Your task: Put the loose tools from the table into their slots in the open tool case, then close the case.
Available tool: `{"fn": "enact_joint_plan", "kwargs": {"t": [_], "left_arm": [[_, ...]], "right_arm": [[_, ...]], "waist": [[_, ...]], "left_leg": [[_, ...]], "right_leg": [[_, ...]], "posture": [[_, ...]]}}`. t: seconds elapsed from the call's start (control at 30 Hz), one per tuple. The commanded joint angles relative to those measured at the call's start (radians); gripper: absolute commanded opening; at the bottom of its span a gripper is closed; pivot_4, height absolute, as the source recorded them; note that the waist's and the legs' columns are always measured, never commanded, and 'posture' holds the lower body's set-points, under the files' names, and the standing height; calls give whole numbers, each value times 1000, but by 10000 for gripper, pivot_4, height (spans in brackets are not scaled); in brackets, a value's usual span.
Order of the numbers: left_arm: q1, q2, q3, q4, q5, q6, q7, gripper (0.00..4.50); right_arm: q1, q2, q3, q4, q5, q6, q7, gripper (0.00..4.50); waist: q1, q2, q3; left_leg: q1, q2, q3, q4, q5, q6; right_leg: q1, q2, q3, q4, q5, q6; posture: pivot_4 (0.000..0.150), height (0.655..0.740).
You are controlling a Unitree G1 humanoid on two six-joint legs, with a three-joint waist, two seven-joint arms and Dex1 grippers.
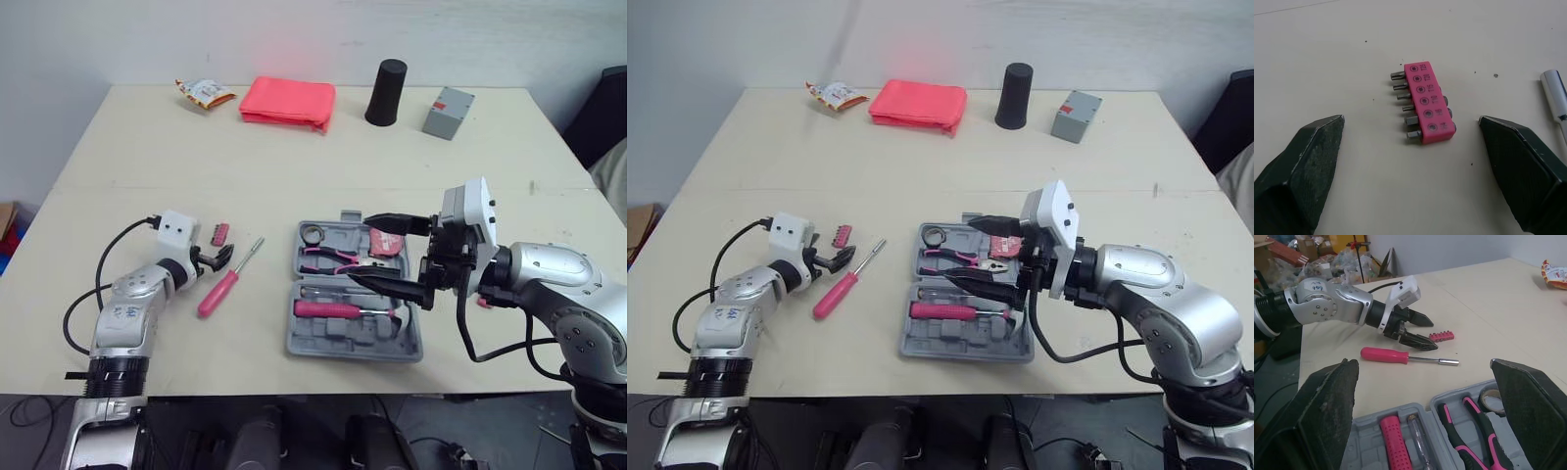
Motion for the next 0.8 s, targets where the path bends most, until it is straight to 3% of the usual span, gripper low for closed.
{"fn": "enact_joint_plan", "kwargs": {"t": [0.03,0.13,0.23,0.33,0.63,0.73,0.8], "left_arm": [[-3,-4,-3,21,13,12,10,44788],[-4,-8,2,22,6,12,10,44788],[2,-9,-3,6,4,8,-1,35907],[4,-8,-2,-1,12,44,18,22630],[-1,-13,3,11,12,39,26,22630],[3,-8,8,5,12,24,24,14750],[4,-1,15,-2,10,18,22,6455]], "right_arm": [[4,-6,-18,-28,5,-15,-4,45000],[6,-3,-20,-28,9,-16,-10,45000],[10,-3,-18,-31,8,-19,-10,45000],[13,-2,-20,-31,14,-19,-9,45000],[6,-4,-15,-29,18,-17,0,45000],[2,-9,-16,-23,10,-21,6,45000],[-1,-12,-17,-21,9,-22,10,45000]], "waist": [[-1,0,0],[-2,0,0],[-3,0,0],[-4,0,0],[-4,0,0],[-4,0,0],[-5,0,0]], "left_leg": [[0,0,0,0,0,0],[0,0,0,0,0,0],[0,0,0,0,0,0],[0,0,0,0,0,0],[0,0,0,0,0,0],[0,1,0,0,0,0],[0,1,0,0,0,0]], "right_leg": [[0,0,0,0,0,0],[0,0,0,0,0,0],[0,0,0,0,0,0],[0,1,0,0,0,0],[0,1,0,0,0,0],[0,1,0,0,0,0],[0,1,0,0,0,0]], "posture": [[1500,7355],[1500,7355],[1500,7355],[1500,7355],[1500,7355],[1500,7355],[1500,7355]]}}
